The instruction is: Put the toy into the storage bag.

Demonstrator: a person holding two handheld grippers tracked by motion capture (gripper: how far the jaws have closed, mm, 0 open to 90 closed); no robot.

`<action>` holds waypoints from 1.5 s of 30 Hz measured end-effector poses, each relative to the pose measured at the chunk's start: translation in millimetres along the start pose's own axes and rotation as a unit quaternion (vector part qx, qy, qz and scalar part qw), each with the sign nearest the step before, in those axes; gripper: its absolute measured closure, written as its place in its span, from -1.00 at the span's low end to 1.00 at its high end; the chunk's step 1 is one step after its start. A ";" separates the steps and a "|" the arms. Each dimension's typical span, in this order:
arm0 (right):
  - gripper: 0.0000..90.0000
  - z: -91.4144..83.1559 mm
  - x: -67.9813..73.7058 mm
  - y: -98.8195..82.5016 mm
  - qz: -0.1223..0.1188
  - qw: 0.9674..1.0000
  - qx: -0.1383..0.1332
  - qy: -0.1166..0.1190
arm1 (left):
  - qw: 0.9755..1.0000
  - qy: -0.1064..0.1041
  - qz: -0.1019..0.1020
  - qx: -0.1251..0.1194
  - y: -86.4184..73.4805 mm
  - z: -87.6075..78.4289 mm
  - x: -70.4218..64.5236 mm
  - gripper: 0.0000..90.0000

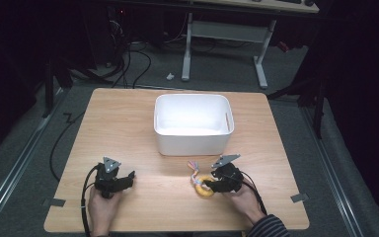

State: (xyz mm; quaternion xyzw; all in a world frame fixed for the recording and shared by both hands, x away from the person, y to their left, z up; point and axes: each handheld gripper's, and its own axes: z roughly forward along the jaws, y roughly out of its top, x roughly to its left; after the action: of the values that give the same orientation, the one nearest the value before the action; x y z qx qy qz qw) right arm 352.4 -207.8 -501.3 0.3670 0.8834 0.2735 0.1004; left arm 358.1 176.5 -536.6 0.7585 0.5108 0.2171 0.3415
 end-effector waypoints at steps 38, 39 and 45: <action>0.46 -12.1 8.4 -3.9 -0.024 1.000 -0.005 -0.020 | 1.000 -0.002 -0.002 -0.001 0.0 -0.1 0.6 -0.46; 0.46 -14.5 8.1 -5.0 -0.022 1.000 -0.008 -0.020 | 1.000 -0.002 -0.002 -0.001 0.0 -0.1 0.5 -0.46; 0.46 -26.4 7.0 -10.4 -0.017 0.999 -0.025 -0.020 | 1.000 -0.003 -0.003 -0.001 0.0 -0.2 0.8 -0.46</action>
State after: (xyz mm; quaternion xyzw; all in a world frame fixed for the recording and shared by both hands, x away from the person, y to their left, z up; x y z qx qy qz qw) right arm 331.2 -219.7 -485.0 0.3545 0.8804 0.2860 0.1322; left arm 358.3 177.3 -536.6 0.7576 0.5115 0.2144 0.3442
